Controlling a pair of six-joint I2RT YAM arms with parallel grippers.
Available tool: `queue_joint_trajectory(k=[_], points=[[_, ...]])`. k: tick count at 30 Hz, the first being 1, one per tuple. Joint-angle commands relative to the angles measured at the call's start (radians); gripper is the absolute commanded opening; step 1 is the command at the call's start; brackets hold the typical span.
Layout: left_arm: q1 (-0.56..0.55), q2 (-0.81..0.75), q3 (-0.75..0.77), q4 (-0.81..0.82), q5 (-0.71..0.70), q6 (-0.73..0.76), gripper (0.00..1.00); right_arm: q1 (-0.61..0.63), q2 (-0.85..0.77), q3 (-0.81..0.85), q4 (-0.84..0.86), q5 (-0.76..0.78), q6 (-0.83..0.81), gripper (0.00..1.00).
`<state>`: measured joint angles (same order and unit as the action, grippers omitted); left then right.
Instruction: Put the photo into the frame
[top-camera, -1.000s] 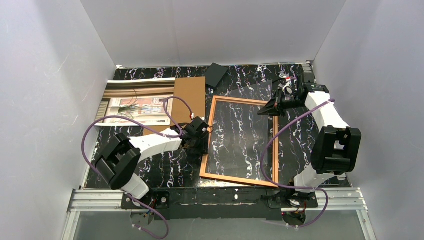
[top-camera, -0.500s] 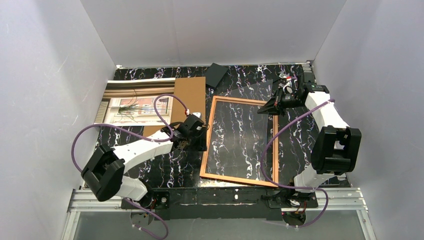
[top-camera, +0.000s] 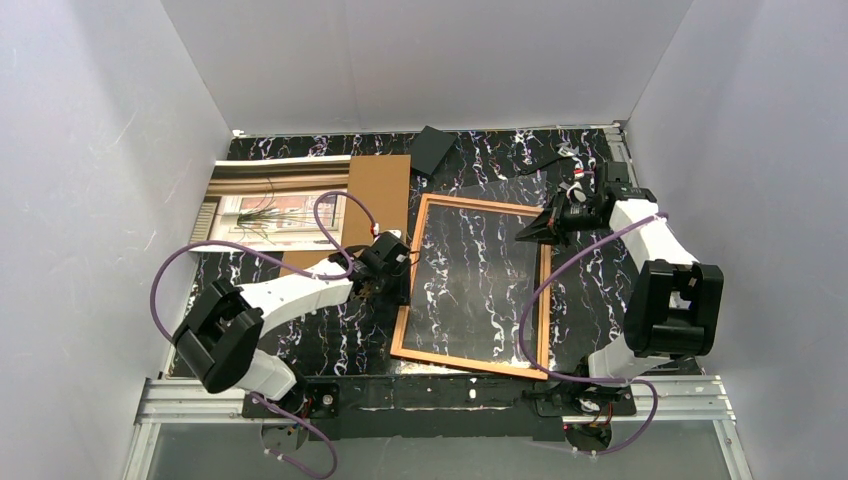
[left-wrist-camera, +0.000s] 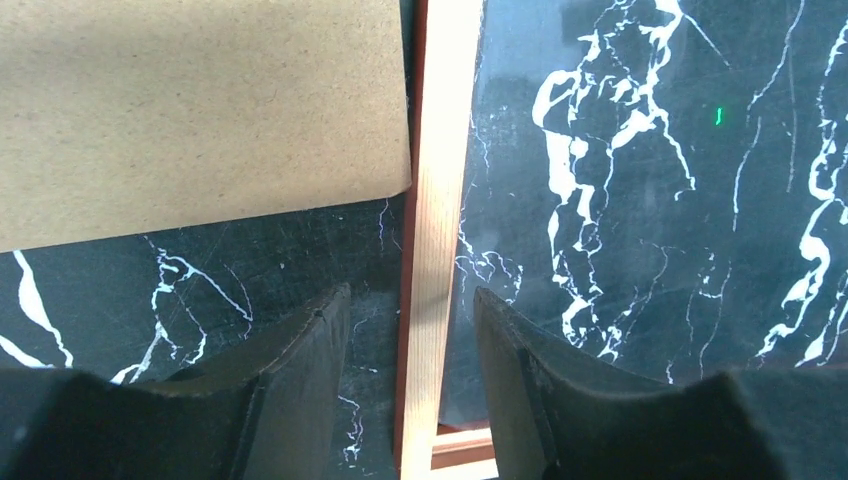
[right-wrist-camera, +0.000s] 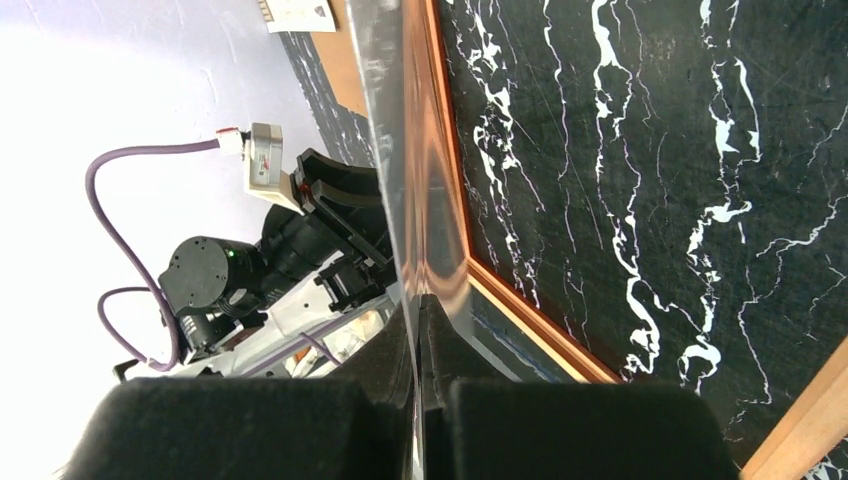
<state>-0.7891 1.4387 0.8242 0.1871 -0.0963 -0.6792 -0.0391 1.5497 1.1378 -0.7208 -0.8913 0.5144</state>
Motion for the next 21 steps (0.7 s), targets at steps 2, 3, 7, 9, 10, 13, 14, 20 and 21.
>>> queue_joint_trajectory(k=[2, 3, 7, 9, 10, 13, 14, 20, 21], points=[[0.004, 0.036, -0.033, -0.038, -0.005, -0.024, 0.46, 0.004, -0.069, -0.057, 0.049, -0.007, 0.015, 0.01], [0.004, 0.043, -0.033, -0.038, -0.004, -0.025, 0.46, 0.004, -0.071, -0.065, 0.052, -0.008, 0.014, 0.01], [0.004, 0.054, -0.036, -0.04, -0.007, -0.029, 0.45, 0.004, -0.081, -0.098, 0.064, -0.012, 0.011, 0.01], [0.004, 0.05, -0.044, -0.038, -0.009, -0.031, 0.46, 0.004, -0.09, -0.108, 0.063, -0.012, 0.007, 0.01], [0.005, 0.046, -0.047, -0.037, -0.01, -0.031, 0.47, 0.004, -0.093, -0.114, 0.064, -0.016, 0.007, 0.01], [0.004, 0.009, -0.048, -0.042, -0.02, -0.026, 0.64, 0.004, -0.08, -0.117, 0.062, -0.035, -0.028, 0.01], [0.004, -0.001, -0.046, -0.045, -0.019, -0.024, 0.67, 0.004, -0.071, -0.112, 0.055, -0.041, -0.038, 0.01], [0.036, -0.09, -0.038, -0.075, -0.016, -0.028, 0.72, 0.004, -0.072, -0.086, 0.072, -0.065, -0.014, 0.01], [0.048, -0.108, -0.042, -0.08, -0.01, -0.031, 0.71, 0.004, -0.076, -0.078, 0.067, -0.066, -0.011, 0.01]])
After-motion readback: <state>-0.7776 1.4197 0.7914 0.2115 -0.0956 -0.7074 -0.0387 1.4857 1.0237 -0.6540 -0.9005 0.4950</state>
